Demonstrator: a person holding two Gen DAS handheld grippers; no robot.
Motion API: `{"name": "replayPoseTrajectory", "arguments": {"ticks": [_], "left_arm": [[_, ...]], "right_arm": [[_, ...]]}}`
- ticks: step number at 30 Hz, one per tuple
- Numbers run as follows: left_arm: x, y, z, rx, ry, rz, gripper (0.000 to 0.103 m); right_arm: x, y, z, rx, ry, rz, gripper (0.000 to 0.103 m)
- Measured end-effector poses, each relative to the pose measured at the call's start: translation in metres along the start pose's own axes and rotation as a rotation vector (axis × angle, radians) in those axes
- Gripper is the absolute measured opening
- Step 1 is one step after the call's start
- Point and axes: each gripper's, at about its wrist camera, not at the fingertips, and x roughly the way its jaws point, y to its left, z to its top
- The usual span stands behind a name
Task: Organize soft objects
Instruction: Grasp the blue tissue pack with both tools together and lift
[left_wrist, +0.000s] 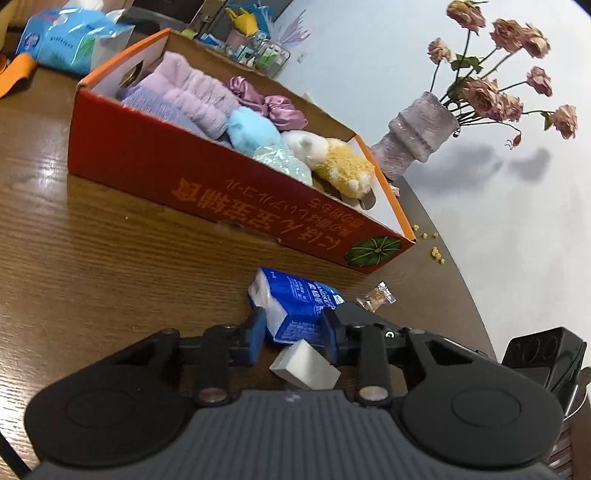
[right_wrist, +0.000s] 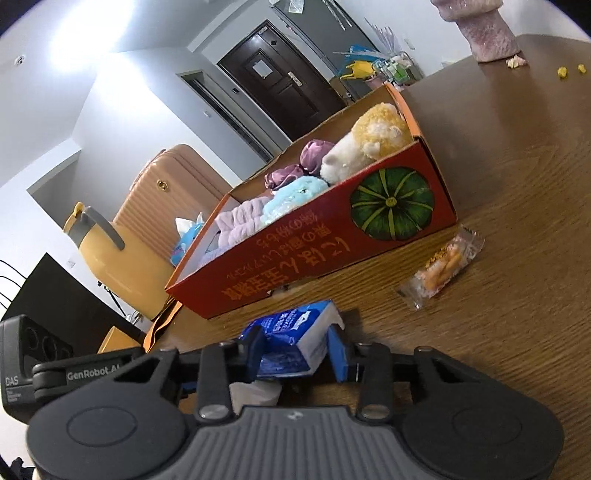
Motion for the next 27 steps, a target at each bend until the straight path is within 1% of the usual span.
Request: {"name": "replayPoseTrajectory", "arguments": {"ticks": [3, 6, 9, 11, 14, 17, 19, 20, 22, 24, 25, 26, 27], "left_arm": [[-0.019, -0.019, -0.005, 0.076, -0.054, 0.001, 0.032], [-0.047, -0.04, -0.02, 0.17, -0.123, -0.007, 0.032], [-0.076, -0.058, -0.048, 0.263, -0.166, 0.0, 0.032], [-0.089, -0.065, -0.072, 0.292, -0.169, 0.01, 0.032], [-0.099, -0.062, -0.109, 0.277, -0.134, 0.02, 0.032], [-0.1, -0.052, -0.141, 0.223, -0.084, 0.027, 0.032], [-0.1, -0.05, -0.158, 0.222, -0.071, 0.04, 0.033], [-0.099, -0.05, -0.165, 0.227, -0.064, 0.054, 0.035], [-0.099, -0.049, -0.171, 0.233, -0.045, 0.063, 0.043], [-0.106, -0.05, -0.172, 0.23, -0.067, 0.067, 0.049], [-0.111, -0.05, -0.171, 0.23, -0.081, 0.059, 0.052], [-0.116, -0.051, -0.169, 0.226, -0.099, 0.049, 0.057], [-0.119, -0.05, -0.167, 0.217, -0.113, 0.044, 0.058]], "right_arm": [[-0.015, 0.012, 0.0, -0.041, -0.037, 0.005, 0.035], [-0.045, 0.031, -0.005, -0.112, -0.083, 0.022, 0.035], [-0.078, 0.047, -0.023, -0.174, -0.102, 0.04, 0.035], [-0.095, 0.051, -0.039, -0.187, -0.099, 0.044, 0.035], [-0.116, 0.052, -0.072, -0.215, -0.069, 0.033, 0.034], [-0.124, 0.045, -0.102, -0.206, -0.012, 0.015, 0.034], [-0.128, 0.043, -0.117, -0.224, 0.01, -0.004, 0.035], [-0.129, 0.043, -0.124, -0.234, 0.012, -0.012, 0.037], [-0.131, 0.044, -0.134, -0.239, 0.02, -0.032, 0.038], [-0.135, 0.046, -0.138, -0.258, 0.017, -0.036, 0.04], [-0.139, 0.046, -0.139, -0.26, 0.004, -0.032, 0.045], [-0.142, 0.045, -0.139, -0.256, -0.008, -0.023, 0.049], [-0.145, 0.044, -0.137, -0.248, -0.02, -0.019, 0.049]]}}
